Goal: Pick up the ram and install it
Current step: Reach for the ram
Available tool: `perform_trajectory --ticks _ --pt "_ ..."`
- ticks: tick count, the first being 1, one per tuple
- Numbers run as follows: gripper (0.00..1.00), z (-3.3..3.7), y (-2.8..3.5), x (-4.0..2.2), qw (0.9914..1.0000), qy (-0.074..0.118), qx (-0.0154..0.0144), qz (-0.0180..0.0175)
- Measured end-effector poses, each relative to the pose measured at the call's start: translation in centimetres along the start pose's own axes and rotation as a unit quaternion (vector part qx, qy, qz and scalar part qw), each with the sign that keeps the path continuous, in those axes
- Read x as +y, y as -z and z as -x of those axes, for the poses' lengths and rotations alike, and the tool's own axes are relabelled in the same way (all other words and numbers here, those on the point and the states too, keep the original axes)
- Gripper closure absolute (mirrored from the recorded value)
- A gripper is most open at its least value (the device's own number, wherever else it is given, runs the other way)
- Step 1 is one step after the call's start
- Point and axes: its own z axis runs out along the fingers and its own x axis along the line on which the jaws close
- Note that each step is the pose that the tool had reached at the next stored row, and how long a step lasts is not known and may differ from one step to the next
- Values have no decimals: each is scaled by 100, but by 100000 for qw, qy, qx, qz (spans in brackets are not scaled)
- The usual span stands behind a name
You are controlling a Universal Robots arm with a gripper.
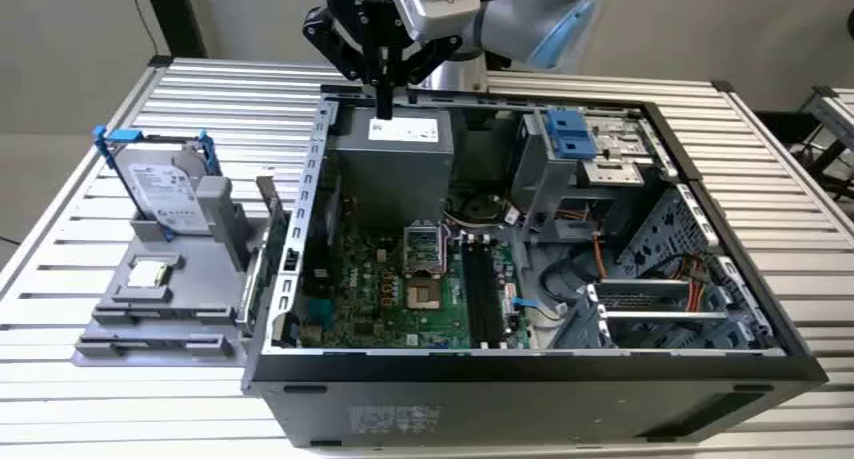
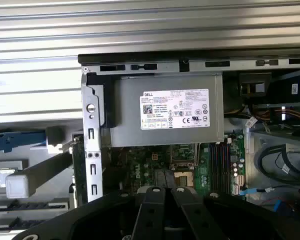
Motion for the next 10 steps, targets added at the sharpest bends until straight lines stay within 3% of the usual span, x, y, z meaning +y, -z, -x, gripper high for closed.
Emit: perform_trajectory --ticks 10 --pt "100 -5 1 0 100000 -5 1 -5"
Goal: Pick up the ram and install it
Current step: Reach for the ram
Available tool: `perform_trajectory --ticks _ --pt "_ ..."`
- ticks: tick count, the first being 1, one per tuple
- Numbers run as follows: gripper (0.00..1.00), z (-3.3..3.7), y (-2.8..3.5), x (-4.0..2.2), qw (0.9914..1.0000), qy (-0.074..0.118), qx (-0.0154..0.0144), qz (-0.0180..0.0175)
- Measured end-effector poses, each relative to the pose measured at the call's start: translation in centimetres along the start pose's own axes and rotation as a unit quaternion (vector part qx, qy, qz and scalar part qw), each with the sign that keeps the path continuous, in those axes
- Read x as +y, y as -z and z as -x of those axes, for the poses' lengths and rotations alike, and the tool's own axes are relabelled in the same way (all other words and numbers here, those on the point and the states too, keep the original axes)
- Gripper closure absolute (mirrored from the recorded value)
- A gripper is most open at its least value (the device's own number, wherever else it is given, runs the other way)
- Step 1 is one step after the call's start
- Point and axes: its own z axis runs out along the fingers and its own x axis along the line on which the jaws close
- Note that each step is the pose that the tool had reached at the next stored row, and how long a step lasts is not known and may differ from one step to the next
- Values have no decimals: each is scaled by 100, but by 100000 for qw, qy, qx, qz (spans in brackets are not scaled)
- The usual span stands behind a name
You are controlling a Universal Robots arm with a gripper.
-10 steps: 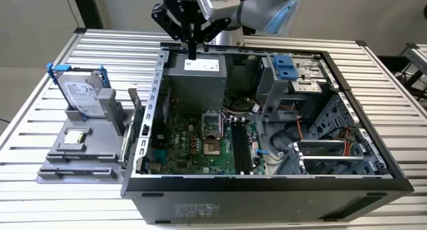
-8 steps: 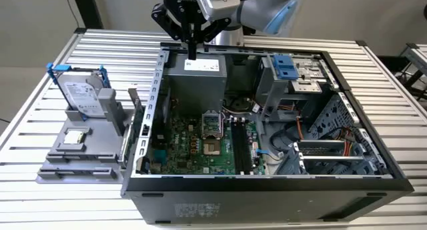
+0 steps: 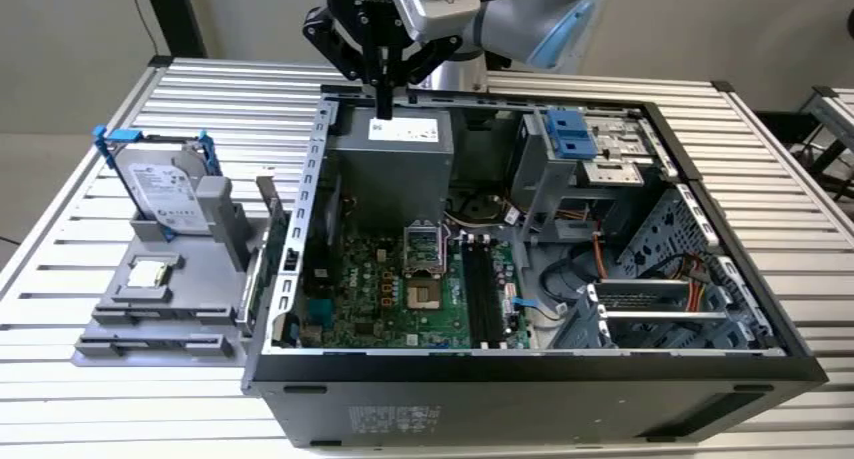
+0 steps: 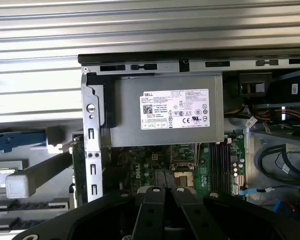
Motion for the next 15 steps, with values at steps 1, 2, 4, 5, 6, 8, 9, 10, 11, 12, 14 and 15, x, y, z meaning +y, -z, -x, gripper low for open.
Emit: perform_trajectory --ticks 1,2,4,5,6,8,9,10,11,12,14,15 --pt "100 -5 1 -1 100000 1 2 -4" --pt "100 -12 0 -1 100000 4 2 1" --pt "100 -28 1 -2 100000 5 1 1" --pt "100 -41 1 -3 100000 8 1 -1" --pt "100 -56 2 -4 100000 9 4 -3" --pt "100 -86 2 -6 100000 38 3 2" --pt "100 -106 2 -8 100000 99 6 1" --pt "100 -126 3 -9 100000 197 10 4" --pt "100 -149 3 -11 99999 356 18 9" --pt "100 -168 4 -12 99999 527 24 12" --pt "100 -205 5 -17 99996 932 40 16" --pt "100 -222 5 -21 99993 1171 41 26"
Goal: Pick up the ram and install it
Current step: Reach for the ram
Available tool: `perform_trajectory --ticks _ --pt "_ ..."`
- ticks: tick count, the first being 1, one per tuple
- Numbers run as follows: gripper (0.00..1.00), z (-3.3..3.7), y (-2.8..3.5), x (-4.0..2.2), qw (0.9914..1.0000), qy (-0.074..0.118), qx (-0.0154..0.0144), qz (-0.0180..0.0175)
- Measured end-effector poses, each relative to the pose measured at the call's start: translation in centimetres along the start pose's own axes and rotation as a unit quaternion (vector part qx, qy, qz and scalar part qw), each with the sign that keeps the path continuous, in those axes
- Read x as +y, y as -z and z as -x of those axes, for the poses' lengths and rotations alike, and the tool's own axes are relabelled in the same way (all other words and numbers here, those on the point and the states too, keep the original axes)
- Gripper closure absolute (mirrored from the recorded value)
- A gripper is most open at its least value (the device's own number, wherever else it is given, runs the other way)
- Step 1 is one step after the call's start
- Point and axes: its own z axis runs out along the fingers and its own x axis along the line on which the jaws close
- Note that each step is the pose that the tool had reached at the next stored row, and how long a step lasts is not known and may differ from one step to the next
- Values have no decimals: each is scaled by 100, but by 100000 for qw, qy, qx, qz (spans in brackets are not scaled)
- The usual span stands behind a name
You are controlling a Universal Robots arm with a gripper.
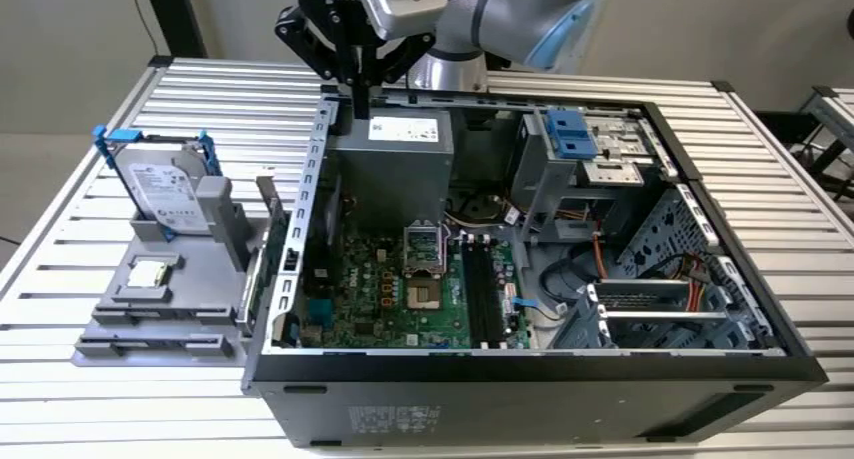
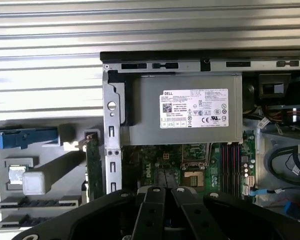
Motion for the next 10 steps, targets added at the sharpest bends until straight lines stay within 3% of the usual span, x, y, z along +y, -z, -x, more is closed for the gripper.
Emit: perform_trajectory --ticks 10 --pt "100 -189 7 -67 99992 1215 -156 33"
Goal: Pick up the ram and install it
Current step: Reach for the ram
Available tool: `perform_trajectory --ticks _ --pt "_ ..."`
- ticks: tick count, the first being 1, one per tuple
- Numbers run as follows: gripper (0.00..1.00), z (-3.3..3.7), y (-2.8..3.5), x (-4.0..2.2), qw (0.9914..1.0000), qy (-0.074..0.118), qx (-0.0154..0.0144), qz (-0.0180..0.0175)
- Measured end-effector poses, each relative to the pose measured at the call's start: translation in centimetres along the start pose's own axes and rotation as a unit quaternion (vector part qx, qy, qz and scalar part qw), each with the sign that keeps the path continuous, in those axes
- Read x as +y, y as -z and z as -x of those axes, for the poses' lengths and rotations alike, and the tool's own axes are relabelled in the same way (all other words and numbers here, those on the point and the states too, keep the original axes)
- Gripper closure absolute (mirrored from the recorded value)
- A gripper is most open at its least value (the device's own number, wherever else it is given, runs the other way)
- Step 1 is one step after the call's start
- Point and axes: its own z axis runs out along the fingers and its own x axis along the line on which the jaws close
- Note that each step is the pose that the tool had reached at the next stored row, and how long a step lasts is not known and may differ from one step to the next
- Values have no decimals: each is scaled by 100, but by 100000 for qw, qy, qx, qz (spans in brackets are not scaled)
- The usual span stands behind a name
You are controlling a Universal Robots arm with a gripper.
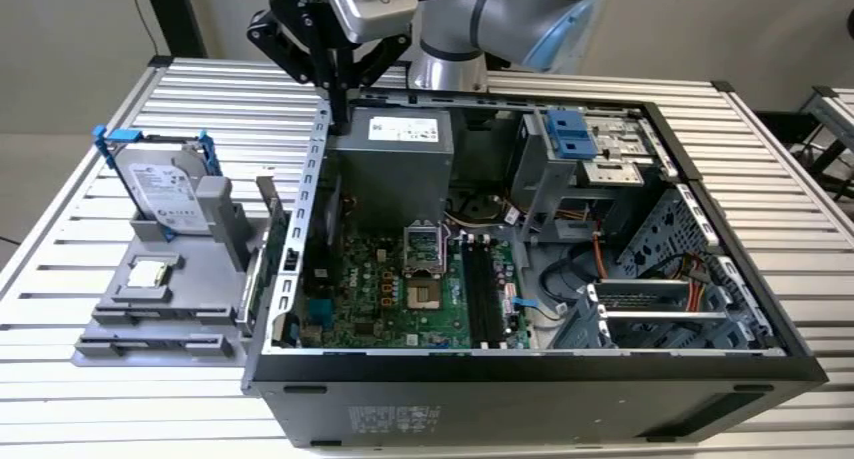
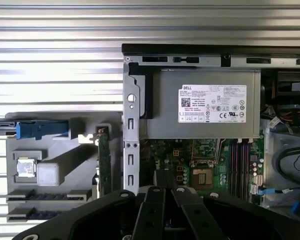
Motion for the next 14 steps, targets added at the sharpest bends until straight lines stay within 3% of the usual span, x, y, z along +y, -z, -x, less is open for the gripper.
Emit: perform_trajectory --ticks 3,14 --pt "100 -32 1 -1 100000 2 4 -4" --pt "100 -264 7 -6 100000 -2 0 -2"
